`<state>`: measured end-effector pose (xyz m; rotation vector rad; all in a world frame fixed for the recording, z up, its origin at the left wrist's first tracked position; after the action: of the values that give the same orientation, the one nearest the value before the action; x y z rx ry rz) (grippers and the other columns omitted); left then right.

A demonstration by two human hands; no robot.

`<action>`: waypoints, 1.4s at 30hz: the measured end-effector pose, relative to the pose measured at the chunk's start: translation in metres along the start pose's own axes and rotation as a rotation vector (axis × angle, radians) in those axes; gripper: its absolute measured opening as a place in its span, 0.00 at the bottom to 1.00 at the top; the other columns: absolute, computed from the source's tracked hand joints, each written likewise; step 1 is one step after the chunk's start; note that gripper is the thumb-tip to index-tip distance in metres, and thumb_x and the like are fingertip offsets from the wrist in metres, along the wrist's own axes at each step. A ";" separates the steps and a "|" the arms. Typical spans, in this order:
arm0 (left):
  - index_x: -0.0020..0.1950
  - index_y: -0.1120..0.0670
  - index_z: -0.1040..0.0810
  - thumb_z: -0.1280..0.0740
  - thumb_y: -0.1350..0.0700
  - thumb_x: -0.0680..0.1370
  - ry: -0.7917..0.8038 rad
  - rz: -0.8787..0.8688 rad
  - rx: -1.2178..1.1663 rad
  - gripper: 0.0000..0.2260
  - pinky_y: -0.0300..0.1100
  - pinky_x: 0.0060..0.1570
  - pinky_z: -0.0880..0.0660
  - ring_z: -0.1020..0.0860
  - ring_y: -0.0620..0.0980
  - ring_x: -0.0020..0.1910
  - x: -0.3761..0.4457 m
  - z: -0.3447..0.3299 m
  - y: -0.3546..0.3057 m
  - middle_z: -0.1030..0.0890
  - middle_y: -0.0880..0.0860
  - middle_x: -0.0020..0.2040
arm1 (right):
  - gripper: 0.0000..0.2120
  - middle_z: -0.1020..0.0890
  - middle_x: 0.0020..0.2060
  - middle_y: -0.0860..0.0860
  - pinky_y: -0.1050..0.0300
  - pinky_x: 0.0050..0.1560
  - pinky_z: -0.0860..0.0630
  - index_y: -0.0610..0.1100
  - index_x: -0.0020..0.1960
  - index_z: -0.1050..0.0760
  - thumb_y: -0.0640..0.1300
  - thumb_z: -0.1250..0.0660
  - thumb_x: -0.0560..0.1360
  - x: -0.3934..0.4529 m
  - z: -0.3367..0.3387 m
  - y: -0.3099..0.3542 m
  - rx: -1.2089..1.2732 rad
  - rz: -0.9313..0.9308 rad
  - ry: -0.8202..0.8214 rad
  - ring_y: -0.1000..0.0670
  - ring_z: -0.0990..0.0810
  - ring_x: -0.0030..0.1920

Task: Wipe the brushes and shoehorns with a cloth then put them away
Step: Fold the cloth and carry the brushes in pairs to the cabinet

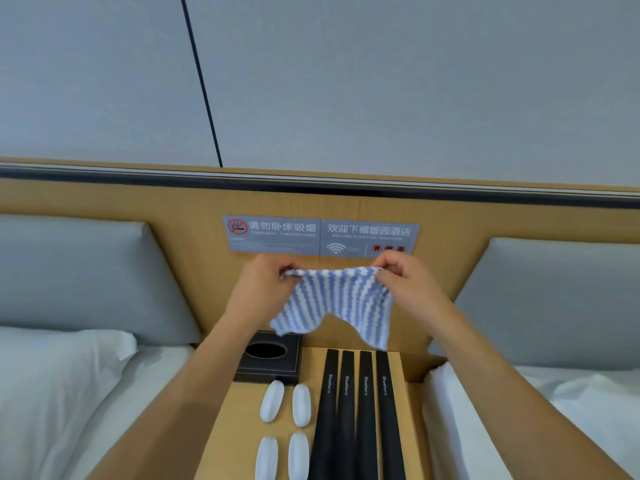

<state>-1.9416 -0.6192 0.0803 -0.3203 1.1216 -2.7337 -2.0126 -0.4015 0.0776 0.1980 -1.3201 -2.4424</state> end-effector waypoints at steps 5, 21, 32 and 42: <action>0.47 0.50 0.16 0.30 0.53 0.77 -0.043 -0.064 0.169 0.04 0.36 0.31 0.32 0.22 0.46 0.38 0.013 0.027 0.004 0.17 0.49 0.39 | 0.08 0.22 0.36 0.55 0.61 0.35 0.35 0.52 0.41 0.24 0.48 0.33 0.79 0.006 0.016 -0.007 -0.322 0.164 -0.023 0.57 0.25 0.36; 0.40 0.55 0.16 0.28 0.48 0.75 0.156 -0.099 0.003 0.11 0.46 0.37 0.32 0.24 0.58 0.33 0.018 0.059 0.014 0.19 0.62 0.37 | 0.05 0.15 0.36 0.53 0.68 0.38 0.26 0.56 0.37 0.16 0.48 0.23 0.70 0.011 0.031 -0.008 0.049 0.200 0.173 0.57 0.20 0.36; 0.43 0.52 0.14 0.28 0.47 0.74 0.199 -0.072 -0.094 0.09 0.56 0.50 0.23 0.18 0.61 0.46 0.012 0.062 0.015 0.15 0.57 0.42 | 0.06 0.14 0.42 0.48 0.61 0.33 0.23 0.46 0.52 0.20 0.42 0.36 0.82 0.007 0.039 -0.030 0.353 0.026 0.193 0.54 0.18 0.41; 0.41 0.57 0.17 0.29 0.44 0.74 0.209 -0.100 -0.083 0.16 0.59 0.45 0.24 0.19 0.65 0.43 0.008 0.053 0.011 0.17 0.61 0.40 | 0.09 0.14 0.48 0.46 0.58 0.41 0.17 0.41 0.49 0.21 0.44 0.26 0.72 0.003 0.036 -0.024 0.534 -0.071 0.241 0.48 0.14 0.47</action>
<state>-1.9346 -0.6644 0.1108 -0.1051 1.3062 -2.8663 -2.0312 -0.3624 0.0777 0.6585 -1.8399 -1.9854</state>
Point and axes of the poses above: each hand's wrist, its own x-axis towards the middle knuckle, its own z-axis out of the back of the hand, y = z × x, the point moved 6 cm from there along x, towards the middle knuckle
